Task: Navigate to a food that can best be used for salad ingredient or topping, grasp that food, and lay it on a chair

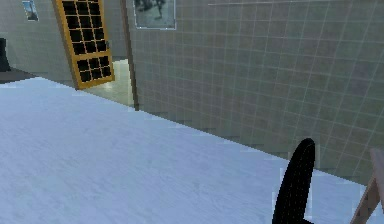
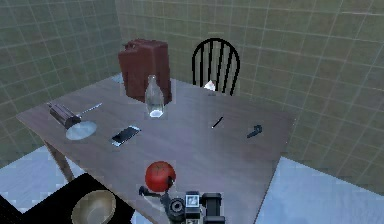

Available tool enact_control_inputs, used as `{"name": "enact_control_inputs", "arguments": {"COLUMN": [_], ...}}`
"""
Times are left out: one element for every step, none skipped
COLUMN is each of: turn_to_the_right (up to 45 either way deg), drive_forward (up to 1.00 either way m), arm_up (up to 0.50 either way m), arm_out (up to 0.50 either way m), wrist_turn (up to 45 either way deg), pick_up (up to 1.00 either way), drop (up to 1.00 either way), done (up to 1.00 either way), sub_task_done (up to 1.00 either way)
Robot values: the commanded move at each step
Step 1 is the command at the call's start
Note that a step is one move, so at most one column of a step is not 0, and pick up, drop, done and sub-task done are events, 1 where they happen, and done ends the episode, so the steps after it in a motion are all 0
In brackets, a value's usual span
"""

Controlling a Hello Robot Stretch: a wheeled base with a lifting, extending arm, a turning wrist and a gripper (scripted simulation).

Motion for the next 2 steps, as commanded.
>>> {"name": "enact_control_inputs", "arguments": {"turn_to_the_right": [0.0,0.0], "drive_forward": [0.0,0.0], "arm_up": [0.1,0.2], "arm_out": [0.0,0.0], "wrist_turn": [0.0,0.0], "pick_up": [0.0,0.0], "drop": [0.0,0.0], "done": [0.0,0.0], "sub_task_done": [0.0,0.0]}}
